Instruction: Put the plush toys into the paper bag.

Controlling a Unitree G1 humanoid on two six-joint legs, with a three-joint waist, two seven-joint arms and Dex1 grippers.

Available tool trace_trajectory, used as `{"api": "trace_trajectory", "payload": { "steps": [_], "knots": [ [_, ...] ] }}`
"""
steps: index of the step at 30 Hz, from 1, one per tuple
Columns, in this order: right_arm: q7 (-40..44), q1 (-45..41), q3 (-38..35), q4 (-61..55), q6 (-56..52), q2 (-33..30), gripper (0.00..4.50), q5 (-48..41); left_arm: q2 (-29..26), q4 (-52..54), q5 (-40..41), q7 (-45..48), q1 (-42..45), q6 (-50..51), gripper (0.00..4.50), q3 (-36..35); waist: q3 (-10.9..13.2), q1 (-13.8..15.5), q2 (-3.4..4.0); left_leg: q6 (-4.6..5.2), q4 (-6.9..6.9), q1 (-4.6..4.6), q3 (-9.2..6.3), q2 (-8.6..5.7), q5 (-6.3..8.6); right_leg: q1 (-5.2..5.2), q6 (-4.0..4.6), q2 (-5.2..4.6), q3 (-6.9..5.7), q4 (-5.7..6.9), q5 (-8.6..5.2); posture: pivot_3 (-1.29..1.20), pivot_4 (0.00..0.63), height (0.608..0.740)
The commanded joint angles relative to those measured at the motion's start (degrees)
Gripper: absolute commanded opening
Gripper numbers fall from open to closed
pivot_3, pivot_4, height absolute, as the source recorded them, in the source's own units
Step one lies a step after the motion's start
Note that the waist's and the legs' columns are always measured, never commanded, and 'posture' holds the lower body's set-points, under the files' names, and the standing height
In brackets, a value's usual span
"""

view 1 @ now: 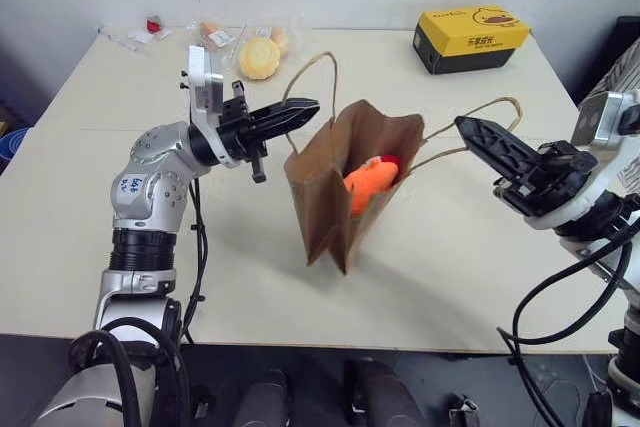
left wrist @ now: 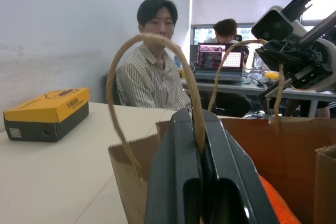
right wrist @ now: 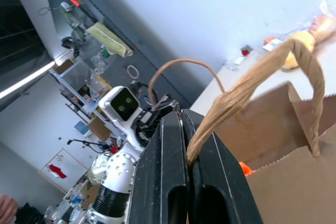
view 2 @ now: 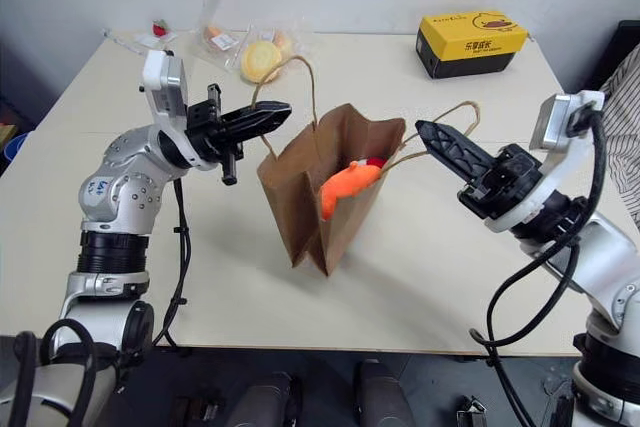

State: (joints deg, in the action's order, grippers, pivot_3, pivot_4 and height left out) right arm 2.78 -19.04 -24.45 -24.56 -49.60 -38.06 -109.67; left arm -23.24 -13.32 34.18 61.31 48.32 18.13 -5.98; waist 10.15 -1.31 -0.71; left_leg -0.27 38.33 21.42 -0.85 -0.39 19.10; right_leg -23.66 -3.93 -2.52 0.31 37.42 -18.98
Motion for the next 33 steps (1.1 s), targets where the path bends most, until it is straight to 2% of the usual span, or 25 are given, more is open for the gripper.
{"api": "trace_trajectory", "payload": {
  "steps": [1,7,12,15,17,18,21,25,32,33],
  "knots": [
    [4.8,1.3,3.7,-2.3,0.7,0.4,0.01,6.3,1.2,0.7,-2.0,0.0,0.2,-3.5,0.0,0.9,0.0,0.1,0.0,0.0,0.01,0.0,0.0,0.0,0.0,0.01,-0.01,0.0,0.0,-0.01,0.01,0.0,0.15,0.74],
    [17.5,8.3,10.9,-6.3,4.0,0.1,0.01,28.5,2.1,5.1,-3.7,1.1,-5.5,-4.6,0.0,4.0,0.0,1.1,0.01,0.01,0.0,0.02,0.04,0.0,0.0,-0.03,-0.01,0.0,0.04,-0.01,0.01,0.0,0.15,0.74],
    [17.9,7.5,12.4,-4.6,9.7,3.6,0.01,39.4,1.2,7.0,-5.1,0.9,-8.6,-5.0,0.0,5.1,0.0,1.2,0.0,0.0,0.11,-0.02,0.01,0.0,0.0,0.0,-0.01,0.0,0.04,0.0,0.01,0.0,0.15,0.74],
    [19.9,6.5,12.1,-4.4,10.2,5.0,0.01,39.3,1.0,6.8,-5.4,0.2,-9.0,-4.7,0.0,4.5,0.0,1.3,0.0,-0.02,0.15,-0.04,0.01,-0.01,-0.01,-0.01,-0.01,0.0,0.03,0.0,0.01,0.0,0.15,0.74],
    [22.0,6.0,11.3,-5.9,9.9,5.6,0.01,36.0,1.0,6.8,-4.8,-0.7,-8.9,-3.7,0.0,3.7,0.0,1.3,0.0,-0.02,0.15,-0.04,0.0,0.0,-0.01,-0.01,-0.01,0.0,0.03,0.01,0.01,0.0,0.15,0.74],
    [22.4,5.9,11.3,-6.4,9.2,5.4,0.0,34.6,1.1,6.8,-4.6,-1.3,-8.7,-3.6,0.2,3.3,0.0,1.3,0.0,-0.02,0.14,-0.03,-0.01,0.0,-0.01,0.0,-0.01,0.0,0.02,0.02,0.01,0.0,0.15,0.74],
    [24.2,6.2,11.5,-7.9,8.4,4.0,0.65,33.9,0.8,7.6,-2.9,-1.8,-8.2,-1.5,0.95,2.0,0.0,1.2,0.0,-0.01,0.13,-0.02,-0.01,0.0,-0.01,0.0,-0.01,0.0,0.02,0.03,0.01,0.0,0.15,0.74],
    [25.3,6.8,10.2,-9.0,8.1,2.0,2.03,33.5,-0.2,9.1,-1.0,-2.4,-8.0,0.6,2.2,-0.1,0.0,1.2,0.0,-0.01,0.13,-0.02,-0.01,0.0,-0.01,0.0,-0.01,-0.01,0.01,0.02,0.01,0.0,0.15,0.74],
    [29.6,13.7,1.9,-9.7,1.8,-10.4,4.49,25.4,-8.9,13.5,0.8,1.4,-13.9,3.4,4.42,-3.2,0.0,1.2,0.01,-0.01,0.0,-0.04,-0.02,0.0,0.0,0.03,-0.01,-0.03,0.01,-0.06,0.01,0.0,0.15,0.74],
    [30.0,14.5,1.0,-9.9,1.7,-11.2,4.5,25.1,-9.7,14.0,0.7,1.8,-14.7,3.2,4.47,-3.4,0.0,1.2,0.0,0.0,-0.02,-0.07,-0.02,0.0,0.0,0.05,-0.01,-0.02,0.01,-0.07,0.01,0.0,0.15,0.74]
  ]
}}
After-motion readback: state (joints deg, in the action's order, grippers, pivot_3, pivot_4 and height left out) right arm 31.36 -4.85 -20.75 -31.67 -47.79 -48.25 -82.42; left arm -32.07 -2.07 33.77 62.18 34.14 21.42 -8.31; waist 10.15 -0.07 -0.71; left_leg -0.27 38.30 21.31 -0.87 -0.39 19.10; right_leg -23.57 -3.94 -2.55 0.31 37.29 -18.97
